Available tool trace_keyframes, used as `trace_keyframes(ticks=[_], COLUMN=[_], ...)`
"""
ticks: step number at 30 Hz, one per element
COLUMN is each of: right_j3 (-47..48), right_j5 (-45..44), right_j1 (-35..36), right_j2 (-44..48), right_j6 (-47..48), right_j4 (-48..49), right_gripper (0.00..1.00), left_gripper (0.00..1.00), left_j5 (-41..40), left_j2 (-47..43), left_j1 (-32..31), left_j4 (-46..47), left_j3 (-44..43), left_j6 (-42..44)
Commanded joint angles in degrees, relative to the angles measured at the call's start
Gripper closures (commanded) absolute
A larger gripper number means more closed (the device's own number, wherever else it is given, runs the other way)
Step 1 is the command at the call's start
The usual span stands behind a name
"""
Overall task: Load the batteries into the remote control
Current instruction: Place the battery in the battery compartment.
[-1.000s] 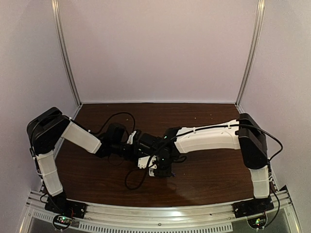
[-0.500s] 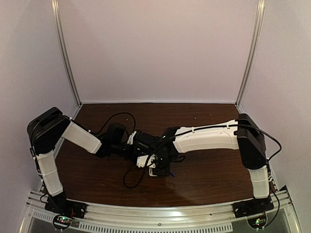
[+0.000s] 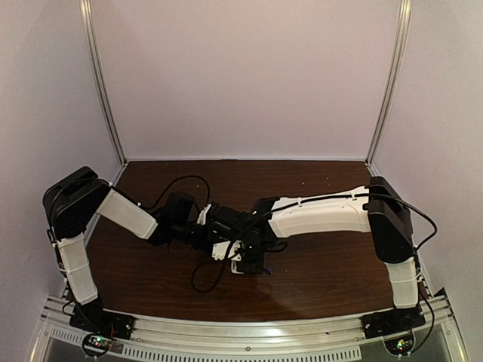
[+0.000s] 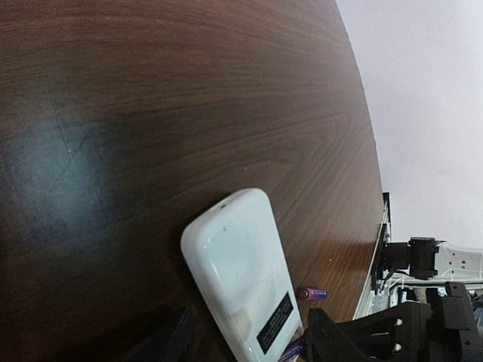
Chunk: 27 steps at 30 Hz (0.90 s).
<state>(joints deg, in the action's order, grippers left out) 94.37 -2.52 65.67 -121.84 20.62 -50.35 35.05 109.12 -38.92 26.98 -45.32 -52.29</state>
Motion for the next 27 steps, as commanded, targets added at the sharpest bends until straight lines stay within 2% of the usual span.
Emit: trace_keyframes(ticks=[1, 11, 19, 27], right_j3=[1.62, 1.26, 0.58, -1.32], right_j5=[0.09, 1.39, 0.75, 4.16], right_j1=[0.31, 0.28, -0.01, -0.93], right_j2=[-1.42, -1.26, -0.6, 5.26], right_j6=[0.36, 0.66, 0.1, -2.39], right_j4=[0.3, 1.54, 1.96, 4.09], right_gripper=[0.89, 0.89, 0.77, 0.68], left_gripper=[0.47, 0.46, 0.46, 0.45], left_j5=[1.11, 1.64, 2.04, 1.88], left_j2=[1.17, 1.27, 1.27, 1.27], left_j1=[0.67, 0.68, 0.68, 0.68], left_j4=[2.84, 2.47, 2.29, 2.35], left_j3=[0.88, 0.73, 1.05, 1.29], left_j6=[-0.4, -0.21, -0.16, -0.18])
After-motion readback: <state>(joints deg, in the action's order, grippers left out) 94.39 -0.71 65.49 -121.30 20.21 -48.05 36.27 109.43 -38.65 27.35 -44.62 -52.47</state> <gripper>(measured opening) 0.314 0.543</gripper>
